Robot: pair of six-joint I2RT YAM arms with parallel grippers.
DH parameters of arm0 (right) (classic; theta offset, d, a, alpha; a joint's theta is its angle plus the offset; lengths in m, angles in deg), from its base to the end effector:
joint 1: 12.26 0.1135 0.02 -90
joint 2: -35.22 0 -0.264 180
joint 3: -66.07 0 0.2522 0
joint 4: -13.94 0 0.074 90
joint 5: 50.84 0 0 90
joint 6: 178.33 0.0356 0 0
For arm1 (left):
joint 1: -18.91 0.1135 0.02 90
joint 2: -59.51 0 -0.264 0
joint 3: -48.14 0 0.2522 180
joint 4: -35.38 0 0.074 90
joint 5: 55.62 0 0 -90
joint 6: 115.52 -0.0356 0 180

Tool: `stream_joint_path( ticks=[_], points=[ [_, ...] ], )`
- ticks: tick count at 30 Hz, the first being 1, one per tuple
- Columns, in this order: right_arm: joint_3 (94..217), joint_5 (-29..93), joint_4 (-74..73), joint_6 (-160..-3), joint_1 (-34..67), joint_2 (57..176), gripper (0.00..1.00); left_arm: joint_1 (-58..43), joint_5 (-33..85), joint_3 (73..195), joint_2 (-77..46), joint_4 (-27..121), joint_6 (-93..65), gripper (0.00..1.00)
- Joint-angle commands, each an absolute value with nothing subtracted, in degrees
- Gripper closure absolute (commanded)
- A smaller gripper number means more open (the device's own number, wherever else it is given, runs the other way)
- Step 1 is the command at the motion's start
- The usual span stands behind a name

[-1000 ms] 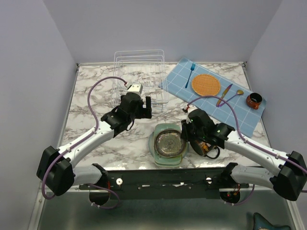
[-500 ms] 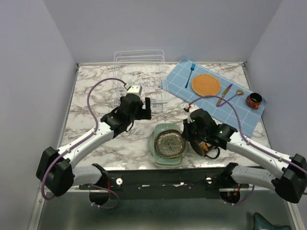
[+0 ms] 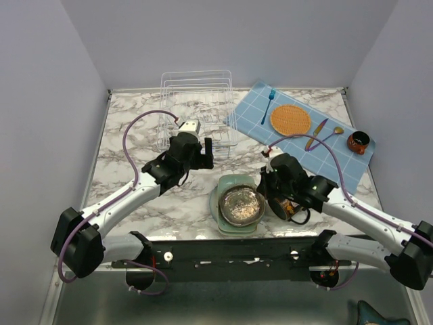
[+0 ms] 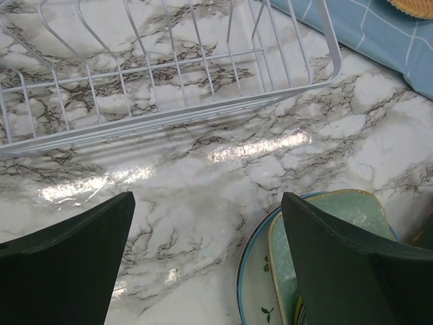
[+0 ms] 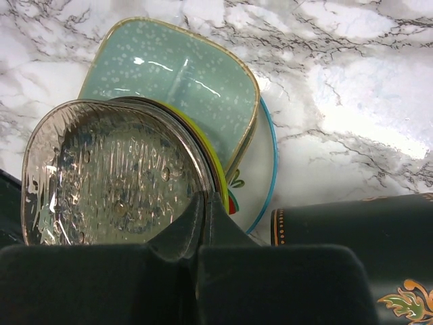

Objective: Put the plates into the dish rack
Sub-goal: Pick up the plate from the corner of the board.

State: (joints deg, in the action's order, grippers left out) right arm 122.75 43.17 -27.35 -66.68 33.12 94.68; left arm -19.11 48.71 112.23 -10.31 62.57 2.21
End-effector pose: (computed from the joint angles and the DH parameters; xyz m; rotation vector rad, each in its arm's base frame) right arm 0.1538 0.1523 0.2525 -0.4570 2.3479 0.4898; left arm 0.2189 -0.1599 0.2772 0.0464 2.1523 -0.4073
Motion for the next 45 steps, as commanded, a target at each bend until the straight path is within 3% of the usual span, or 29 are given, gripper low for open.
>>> stream_joint_path(
  ticks=[1, 24, 40, 45],
  points=[
    [125.7, 45.6, -28.2, -66.1, 33.5, 93.9, 0.99, -19.4, 49.6, 111.8, -8.6, 63.5, 2.5, 0.01],
    [129.2, 50.3, -26.8, -64.4, 33.5, 96.9, 0.99, -19.5, 48.0, 111.8, -7.5, 63.8, 2.1, 0.01],
    [127.7, 51.9, -24.1, -60.6, 33.4, 97.9, 0.99, -19.5, 25.4, 98.8, 1.1, 56.1, 5.6, 0.02],
    [127.6, 51.6, -23.6, -60.6, 33.5, 98.4, 0.99, -19.6, 22.2, 94.3, 3.5, 52.4, 8.0, 0.11]
  ],
)
